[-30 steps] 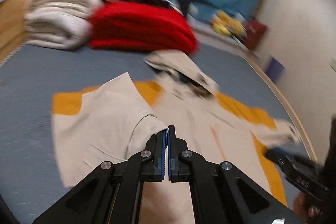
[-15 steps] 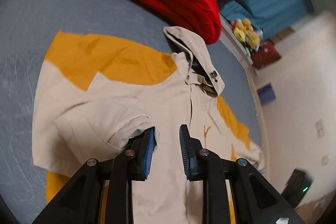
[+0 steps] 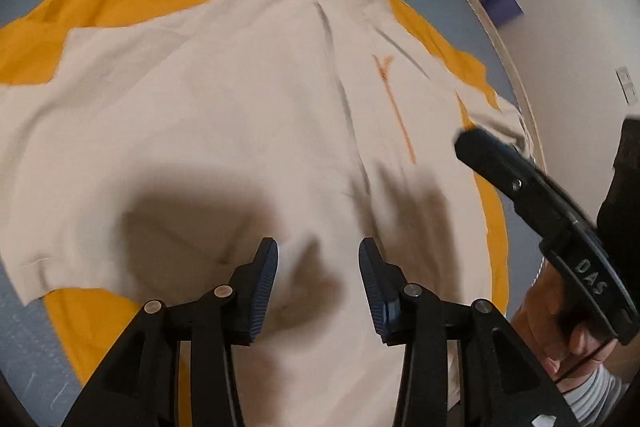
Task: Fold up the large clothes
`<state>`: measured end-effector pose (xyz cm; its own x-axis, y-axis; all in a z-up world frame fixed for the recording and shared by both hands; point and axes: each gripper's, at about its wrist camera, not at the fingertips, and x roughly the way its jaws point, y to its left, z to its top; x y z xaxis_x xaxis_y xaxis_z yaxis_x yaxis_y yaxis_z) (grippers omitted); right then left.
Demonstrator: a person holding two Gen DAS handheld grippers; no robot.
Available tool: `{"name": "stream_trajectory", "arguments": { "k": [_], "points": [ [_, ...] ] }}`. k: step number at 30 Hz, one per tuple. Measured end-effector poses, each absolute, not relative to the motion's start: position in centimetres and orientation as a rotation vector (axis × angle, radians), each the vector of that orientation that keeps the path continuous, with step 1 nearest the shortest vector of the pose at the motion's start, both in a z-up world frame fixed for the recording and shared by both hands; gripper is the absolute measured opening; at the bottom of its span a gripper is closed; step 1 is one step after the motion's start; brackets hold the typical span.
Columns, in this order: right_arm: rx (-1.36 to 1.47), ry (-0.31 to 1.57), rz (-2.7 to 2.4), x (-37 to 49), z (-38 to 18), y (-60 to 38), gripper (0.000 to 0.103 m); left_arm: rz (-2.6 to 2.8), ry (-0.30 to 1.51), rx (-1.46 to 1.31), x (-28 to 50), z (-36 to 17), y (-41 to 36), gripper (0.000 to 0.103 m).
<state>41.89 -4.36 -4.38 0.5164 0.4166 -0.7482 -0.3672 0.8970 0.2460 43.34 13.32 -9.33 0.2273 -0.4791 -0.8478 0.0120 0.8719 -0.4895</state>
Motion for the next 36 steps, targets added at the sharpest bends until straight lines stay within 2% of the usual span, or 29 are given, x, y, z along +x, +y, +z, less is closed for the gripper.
{"name": "stream_trajectory", "arguments": {
  "k": [5, 9, 12, 16, 17, 18, 19, 22, 27, 35, 36],
  "points": [
    [0.057, 0.924, 0.470, 42.2, -4.7, -4.3, 0.029, -0.404, 1.245, -0.433, 42.2, -6.8, 15.8, 0.039],
    [0.046, 0.920, 0.482, 42.2, -4.8, -3.6, 0.029, -0.176, 1.133, -0.600, 41.9, -6.6, 22.4, 0.039],
    [0.039, 0.926, 0.503, 41.9, -5.2, -2.9, 0.029, 0.034, 1.203, -0.579, 41.7, -9.0, 25.5, 0.041],
    [0.012, 0.934, 0.562, 41.1, -5.8, -1.5, 0.029, -0.006, 1.286, -0.683, 41.1, -11.7, 25.7, 0.040],
    [-0.003, 0.937, 0.587, 40.8, -6.0, -0.9, 0.030, -0.013, 1.288, -0.684, 41.4, -11.9, 25.3, 0.035],
    [-0.020, 0.940, 0.616, 40.5, -6.1, -0.2, 0.031, -0.030, 1.274, -0.682, 41.3, -11.7, 25.0, 0.024],
    [-0.032, 0.941, 0.636, 40.2, -6.3, 0.2, 0.036, -0.061, 1.258, -0.694, 41.3, -11.5, 24.9, 0.003],
    [-0.085, 0.935, 0.713, 38.8, -6.5, 2.0, 0.052, -0.185, 1.159, -0.723, 42.3, -9.6, 23.4, 0.004],
    [-0.174, 0.885, 0.788, 36.6, -6.2, 3.9, 0.061, -0.413, 1.052, -0.798, 43.0, -7.0, 20.8, 0.003],
    [-0.262, 0.889, 0.715, 35.8, -7.2, 4.4, 0.059, -0.541, 1.011, -0.764, 42.7, -4.7, 17.8, 0.004],
    [-0.271, 0.885, 0.692, 35.9, -7.3, 4.2, 0.045, -0.539, 1.006, -0.764, 42.4, -4.5, 18.1, 0.004]
  ]
}}
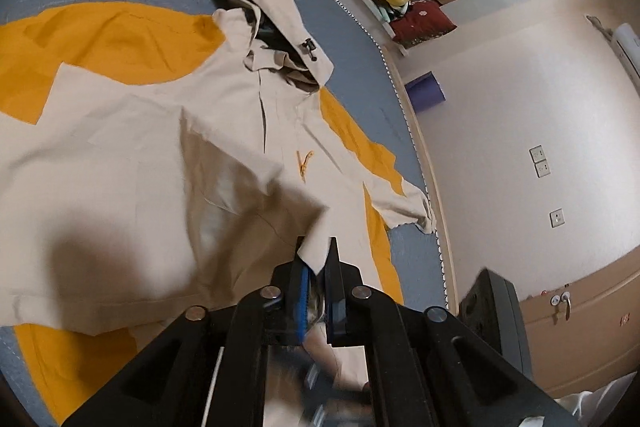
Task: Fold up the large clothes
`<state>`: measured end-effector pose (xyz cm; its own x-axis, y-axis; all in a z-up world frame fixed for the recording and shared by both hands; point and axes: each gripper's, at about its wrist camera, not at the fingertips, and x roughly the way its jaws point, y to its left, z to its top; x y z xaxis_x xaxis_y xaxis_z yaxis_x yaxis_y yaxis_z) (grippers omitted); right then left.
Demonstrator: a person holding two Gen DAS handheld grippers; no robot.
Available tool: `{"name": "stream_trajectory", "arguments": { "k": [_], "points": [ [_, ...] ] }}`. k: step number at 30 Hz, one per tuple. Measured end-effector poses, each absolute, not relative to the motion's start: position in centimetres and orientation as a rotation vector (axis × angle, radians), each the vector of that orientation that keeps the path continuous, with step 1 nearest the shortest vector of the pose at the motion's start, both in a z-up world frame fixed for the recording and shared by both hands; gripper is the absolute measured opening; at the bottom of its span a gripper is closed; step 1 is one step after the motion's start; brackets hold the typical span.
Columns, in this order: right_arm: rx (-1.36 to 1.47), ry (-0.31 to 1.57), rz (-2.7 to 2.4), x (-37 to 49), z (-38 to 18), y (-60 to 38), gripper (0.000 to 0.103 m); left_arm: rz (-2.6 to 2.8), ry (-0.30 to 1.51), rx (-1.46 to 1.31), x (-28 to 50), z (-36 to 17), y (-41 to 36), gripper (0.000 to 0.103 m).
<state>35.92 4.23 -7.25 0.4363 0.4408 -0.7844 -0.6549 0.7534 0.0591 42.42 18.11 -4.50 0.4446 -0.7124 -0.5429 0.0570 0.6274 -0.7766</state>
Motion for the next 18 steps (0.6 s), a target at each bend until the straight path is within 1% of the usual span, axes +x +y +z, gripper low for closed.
{"name": "stream_trajectory", "arguments": {
  "k": [1, 2, 3, 6, 9, 12, 18],
  "points": [
    [-0.267, 0.879, 0.668, 36.2, -7.2, 3.8, 0.021, -0.528, 0.994, -0.773, 42.3, -4.2, 18.6, 0.007],
    [-0.246, 0.885, 0.659, 36.6, -7.1, 3.4, 0.016, -0.518, 0.980, -0.787, 42.3, -4.0, 19.3, 0.012],
    [-0.223, 0.880, 0.643, 37.1, -6.9, 2.8, 0.013, -0.506, 0.964, -0.798, 42.7, -4.2, 19.5, 0.014],
    [-0.131, 0.835, 0.583, 39.2, -5.2, -0.1, 0.010, -0.381, 0.893, -0.810, 42.6, -3.7, 22.2, 0.014],
    [0.008, 0.820, 0.472, 42.7, -3.8, -4.9, 0.008, -0.253, 0.871, -0.796, 42.2, -3.8, 24.6, 0.014],
    [0.159, 0.848, 0.349, 46.3, -3.8, -10.6, 0.007, -0.094, 0.913, -0.746, 42.1, -4.9, 26.2, 0.014],
    [0.199, 0.861, 0.155, 49.1, -4.4, -17.1, 0.007, 0.020, 1.024, -0.679, 42.4, -7.5, 26.7, 0.014]
  ]
}}
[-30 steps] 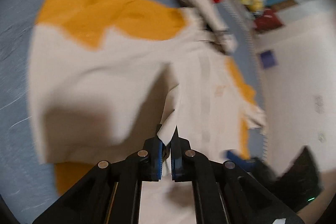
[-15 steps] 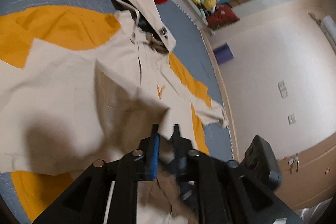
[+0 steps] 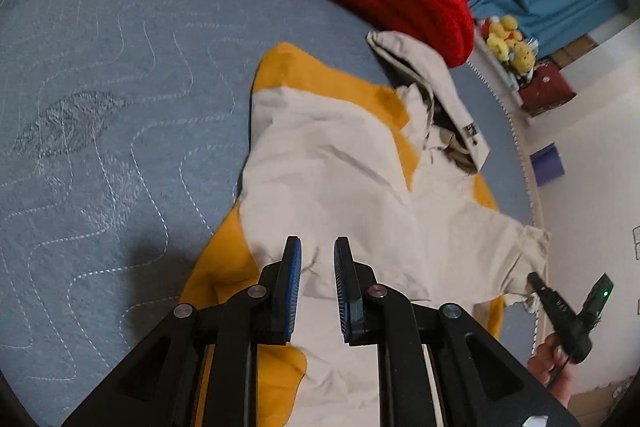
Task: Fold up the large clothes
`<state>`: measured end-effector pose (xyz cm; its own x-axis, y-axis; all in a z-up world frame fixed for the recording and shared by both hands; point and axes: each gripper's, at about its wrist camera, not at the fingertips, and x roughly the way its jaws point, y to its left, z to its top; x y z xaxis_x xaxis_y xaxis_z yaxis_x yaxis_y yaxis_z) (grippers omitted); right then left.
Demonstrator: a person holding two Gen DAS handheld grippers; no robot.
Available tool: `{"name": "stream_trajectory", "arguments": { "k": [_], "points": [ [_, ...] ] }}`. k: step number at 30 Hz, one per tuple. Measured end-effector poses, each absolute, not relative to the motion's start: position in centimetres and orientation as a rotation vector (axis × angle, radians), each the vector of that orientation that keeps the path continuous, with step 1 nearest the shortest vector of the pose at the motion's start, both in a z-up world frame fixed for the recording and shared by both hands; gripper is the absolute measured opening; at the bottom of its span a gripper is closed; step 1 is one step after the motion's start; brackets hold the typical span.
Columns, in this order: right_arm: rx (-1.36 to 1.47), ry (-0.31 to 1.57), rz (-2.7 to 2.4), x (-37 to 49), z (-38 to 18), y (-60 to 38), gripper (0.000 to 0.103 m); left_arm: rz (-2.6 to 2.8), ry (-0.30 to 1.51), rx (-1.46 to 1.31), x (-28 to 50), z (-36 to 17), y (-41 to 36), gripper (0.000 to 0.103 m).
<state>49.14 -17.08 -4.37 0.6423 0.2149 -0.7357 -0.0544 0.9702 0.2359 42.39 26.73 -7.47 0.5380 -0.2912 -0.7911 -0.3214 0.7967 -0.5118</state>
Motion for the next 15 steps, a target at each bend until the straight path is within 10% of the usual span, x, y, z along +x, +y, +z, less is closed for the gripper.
{"name": "stream_trajectory", "arguments": {
  "k": [15],
  "points": [
    [0.330, 0.933, 0.026, 52.3, -6.0, -24.4, 0.011, 0.211, 1.364, -0.365, 42.2, -14.4, 25.5, 0.033]
  ]
}}
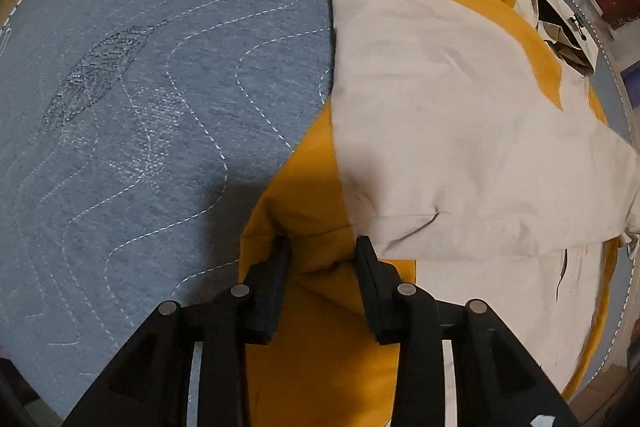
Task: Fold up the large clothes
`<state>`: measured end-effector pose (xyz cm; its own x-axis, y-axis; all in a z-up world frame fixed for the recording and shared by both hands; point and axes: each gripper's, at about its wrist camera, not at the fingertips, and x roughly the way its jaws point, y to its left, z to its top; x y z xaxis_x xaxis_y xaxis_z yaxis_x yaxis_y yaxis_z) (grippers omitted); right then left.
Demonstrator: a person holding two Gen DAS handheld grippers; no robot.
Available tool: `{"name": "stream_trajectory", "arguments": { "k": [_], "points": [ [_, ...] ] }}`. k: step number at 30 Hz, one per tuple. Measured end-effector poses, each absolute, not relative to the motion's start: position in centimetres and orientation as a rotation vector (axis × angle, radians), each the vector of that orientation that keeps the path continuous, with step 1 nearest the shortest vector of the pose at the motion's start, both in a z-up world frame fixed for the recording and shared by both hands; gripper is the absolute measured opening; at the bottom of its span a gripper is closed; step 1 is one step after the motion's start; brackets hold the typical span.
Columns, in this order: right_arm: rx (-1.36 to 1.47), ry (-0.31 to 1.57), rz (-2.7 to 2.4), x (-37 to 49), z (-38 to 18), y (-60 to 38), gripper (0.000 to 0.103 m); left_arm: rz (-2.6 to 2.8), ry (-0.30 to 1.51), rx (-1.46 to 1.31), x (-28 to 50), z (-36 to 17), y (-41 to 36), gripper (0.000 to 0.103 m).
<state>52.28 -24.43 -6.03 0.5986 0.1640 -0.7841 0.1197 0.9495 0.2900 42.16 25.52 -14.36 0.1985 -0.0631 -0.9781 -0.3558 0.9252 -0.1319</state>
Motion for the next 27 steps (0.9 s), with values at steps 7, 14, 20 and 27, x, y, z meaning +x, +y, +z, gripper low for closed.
{"name": "stream_trajectory", "arguments": {
  "k": [7, 14, 20, 27],
  "points": [
    [0.304, 0.936, -0.112, 52.8, -7.6, -26.6, 0.018, 0.216, 1.248, -0.295, 41.9, -11.2, 23.9, 0.028],
    [0.334, 1.012, 0.116, 54.1, -11.2, -23.9, 0.027, 0.110, 1.303, -0.261, 41.9, -12.7, 21.8, 0.028],
    [0.294, 1.105, 0.085, 54.8, -14.6, -23.7, 0.027, 0.124, 1.322, -0.282, 40.9, -12.4, 22.2, 0.028],
    [0.243, 1.119, 0.010, 54.1, -14.1, -24.6, 0.035, 0.135, 1.216, -0.327, 39.6, -9.6, 21.8, 0.028]
  ]
}}
